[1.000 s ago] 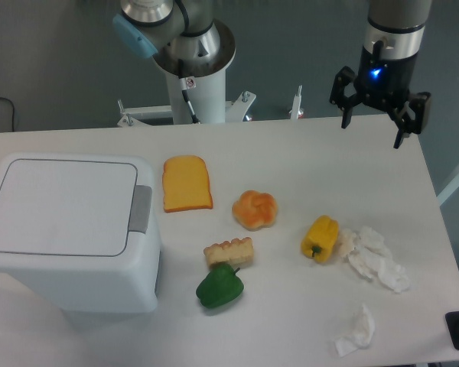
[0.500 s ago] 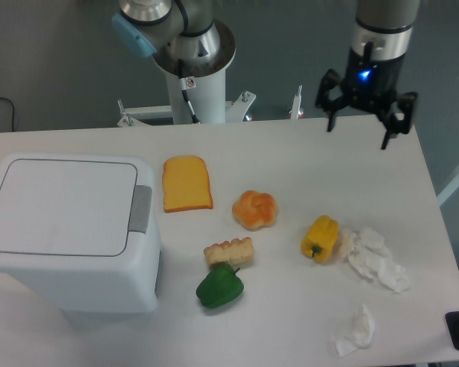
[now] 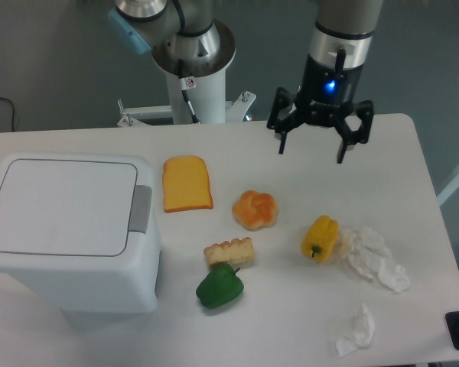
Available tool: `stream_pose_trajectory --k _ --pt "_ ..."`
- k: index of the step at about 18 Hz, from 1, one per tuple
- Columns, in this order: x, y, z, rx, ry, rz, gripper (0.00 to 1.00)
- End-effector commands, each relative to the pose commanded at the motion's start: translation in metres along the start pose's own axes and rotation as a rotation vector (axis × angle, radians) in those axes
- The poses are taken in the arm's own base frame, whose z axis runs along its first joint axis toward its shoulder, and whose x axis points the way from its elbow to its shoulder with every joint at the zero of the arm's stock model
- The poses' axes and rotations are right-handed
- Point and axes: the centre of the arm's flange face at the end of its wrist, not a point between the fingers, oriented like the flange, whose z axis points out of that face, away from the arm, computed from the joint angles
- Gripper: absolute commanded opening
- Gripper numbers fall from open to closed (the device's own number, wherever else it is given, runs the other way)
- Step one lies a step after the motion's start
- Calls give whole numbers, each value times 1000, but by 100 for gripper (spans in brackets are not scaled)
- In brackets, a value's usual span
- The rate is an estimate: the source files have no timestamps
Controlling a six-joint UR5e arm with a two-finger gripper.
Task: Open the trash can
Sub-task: 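Move the open gripper across the table toward the white trash can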
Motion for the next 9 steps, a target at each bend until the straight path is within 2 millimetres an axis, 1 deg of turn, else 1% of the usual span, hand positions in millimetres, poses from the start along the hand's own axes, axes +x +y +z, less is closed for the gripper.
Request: stream_pose_trajectory --k 4,7,9 --pt "34 -19 5 47 7 -79 100" --pt "52 -30 9 98 60 -170 100" --pt "64 -34 11 99 75 -165 100"
